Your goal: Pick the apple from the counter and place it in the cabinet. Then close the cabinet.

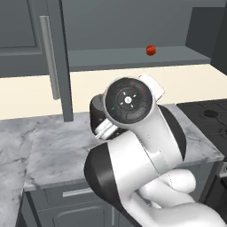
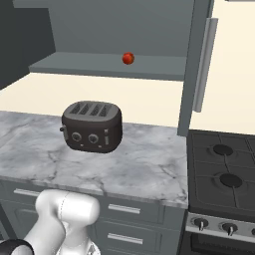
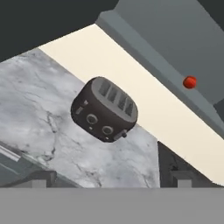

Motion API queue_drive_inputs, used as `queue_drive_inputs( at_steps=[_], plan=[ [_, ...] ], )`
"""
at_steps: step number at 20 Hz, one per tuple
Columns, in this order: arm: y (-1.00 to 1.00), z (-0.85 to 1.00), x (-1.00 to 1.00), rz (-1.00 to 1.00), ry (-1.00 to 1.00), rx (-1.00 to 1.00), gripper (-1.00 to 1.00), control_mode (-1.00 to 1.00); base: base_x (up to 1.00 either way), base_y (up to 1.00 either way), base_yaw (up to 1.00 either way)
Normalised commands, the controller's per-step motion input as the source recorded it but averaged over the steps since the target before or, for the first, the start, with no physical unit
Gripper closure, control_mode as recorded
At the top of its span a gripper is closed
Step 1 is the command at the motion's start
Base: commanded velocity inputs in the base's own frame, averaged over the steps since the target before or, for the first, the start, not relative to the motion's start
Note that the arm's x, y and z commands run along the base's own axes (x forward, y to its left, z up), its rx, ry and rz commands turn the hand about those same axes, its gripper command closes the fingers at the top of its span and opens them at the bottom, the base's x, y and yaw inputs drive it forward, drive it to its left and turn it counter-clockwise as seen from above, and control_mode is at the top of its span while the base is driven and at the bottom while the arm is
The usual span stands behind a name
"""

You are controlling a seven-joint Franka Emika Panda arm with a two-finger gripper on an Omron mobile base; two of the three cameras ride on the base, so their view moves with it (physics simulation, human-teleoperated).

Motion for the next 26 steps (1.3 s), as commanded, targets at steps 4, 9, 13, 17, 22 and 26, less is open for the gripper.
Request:
queue_drive_inputs(
  at_steps=[4, 9, 13, 17, 22, 26],
  plan=[
    [0.88, 0.00, -0.05, 0.08, 0.22, -0.32, -1.00, -1.00, 0.00, 0.00, 0.00],
    [0.75, -0.05, 0.00, 0.04, 0.14, -0.33, -1.00, -1.00, 0.00, 0.00, 0.00],
    [0.58, -0.32, 0.00, 0.01, 0.00, -0.36, -1.00, -1.00, 0.00, 0.00, 0.00],
    [0.56, -0.37, 0.00, 0.00, 0.00, -0.35, -1.00, -1.00, 0.00, 0.00, 0.00],
    [0.11, -0.35, 0.20, 0.00, 0.00, -0.17, -1.00, -1.00, 0.00, 0.00, 0.00],
    [0.00, -0.26, 0.61, -0.03, 0.00, -0.04, -1.00, -1.00, 0.00, 0.00, 0.00]
  ],
)
